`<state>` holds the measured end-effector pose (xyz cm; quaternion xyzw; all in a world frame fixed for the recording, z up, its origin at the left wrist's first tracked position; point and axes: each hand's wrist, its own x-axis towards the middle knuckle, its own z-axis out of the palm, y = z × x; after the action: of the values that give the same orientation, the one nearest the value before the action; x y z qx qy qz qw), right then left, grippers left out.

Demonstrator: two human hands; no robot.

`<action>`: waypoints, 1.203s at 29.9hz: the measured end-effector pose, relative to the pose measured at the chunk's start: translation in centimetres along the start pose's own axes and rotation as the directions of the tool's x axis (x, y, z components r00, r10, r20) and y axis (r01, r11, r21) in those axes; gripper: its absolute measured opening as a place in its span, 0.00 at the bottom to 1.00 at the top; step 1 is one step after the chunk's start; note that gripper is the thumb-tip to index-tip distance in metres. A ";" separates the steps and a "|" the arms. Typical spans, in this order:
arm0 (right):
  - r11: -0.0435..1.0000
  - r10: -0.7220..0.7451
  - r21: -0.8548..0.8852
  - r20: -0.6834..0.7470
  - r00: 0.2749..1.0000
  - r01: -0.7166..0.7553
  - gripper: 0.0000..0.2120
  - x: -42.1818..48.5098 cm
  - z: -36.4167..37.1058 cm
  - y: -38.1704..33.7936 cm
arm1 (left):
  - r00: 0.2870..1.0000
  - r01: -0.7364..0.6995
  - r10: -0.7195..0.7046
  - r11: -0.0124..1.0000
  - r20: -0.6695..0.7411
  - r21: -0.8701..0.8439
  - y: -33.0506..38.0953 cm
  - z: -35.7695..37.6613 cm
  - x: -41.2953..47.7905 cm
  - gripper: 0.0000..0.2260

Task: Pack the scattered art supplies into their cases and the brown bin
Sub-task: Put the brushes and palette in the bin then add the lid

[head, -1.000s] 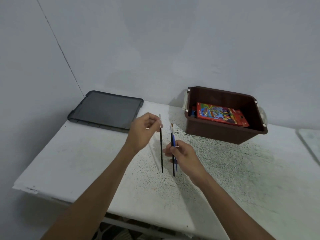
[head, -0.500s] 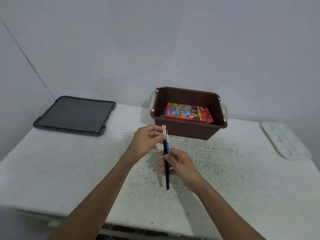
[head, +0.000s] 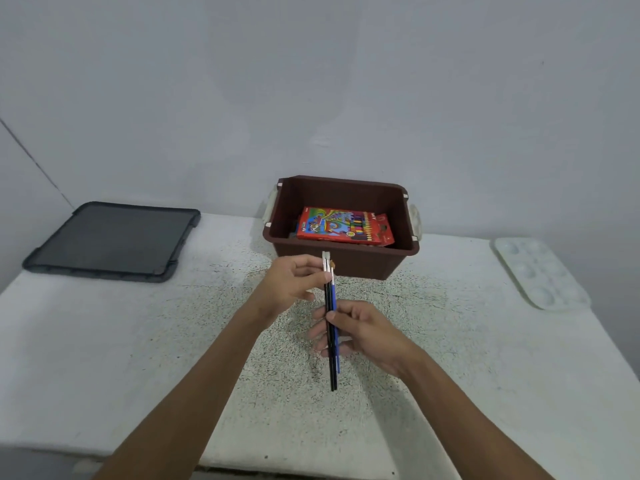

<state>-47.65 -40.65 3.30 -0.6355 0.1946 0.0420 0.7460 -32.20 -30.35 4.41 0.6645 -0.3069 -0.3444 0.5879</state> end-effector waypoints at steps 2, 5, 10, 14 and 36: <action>0.997 -0.005 -0.082 -0.046 0.999 0.001 0.11 0.2 -0.9 -0.6 | 0.999 -0.027 0.028 0.999 -0.020 0.029 0.3 0.1 0.7 0.09; 0.982 -0.045 -0.186 -0.143 0.989 0.018 0.10 0.6 -2.5 -1.9 | 0.978 -0.123 0.165 0.950 -0.128 0.288 0.7 -0.5 2.1 0.08; 0.595 -0.381 -0.803 -0.250 0.890 0.029 0.07 1.8 -5.3 -4.3 | 0.943 -0.192 0.320 0.748 -0.092 0.635 1.5 -2.8 4.1 0.11; 0.222 -0.571 -0.974 -0.173 0.802 -0.052 0.04 3.0 -6.1 -6.2 | 0.957 -0.149 0.289 0.436 0.018 0.887 1.4 -3.7 5.6 0.18; -0.086 -0.323 -0.978 -0.151 0.934 -0.188 0.10 -1.3 -2.4 -4.5 | 0.983 -0.131 -0.046 0.511 0.179 0.849 0.9 -4.3 -2.8 0.11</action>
<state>-48.04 -43.59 7.68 -0.9809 0.1932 0.0213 -0.0117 -30.24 -25.73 5.84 0.8263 -0.5045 -0.1914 0.1613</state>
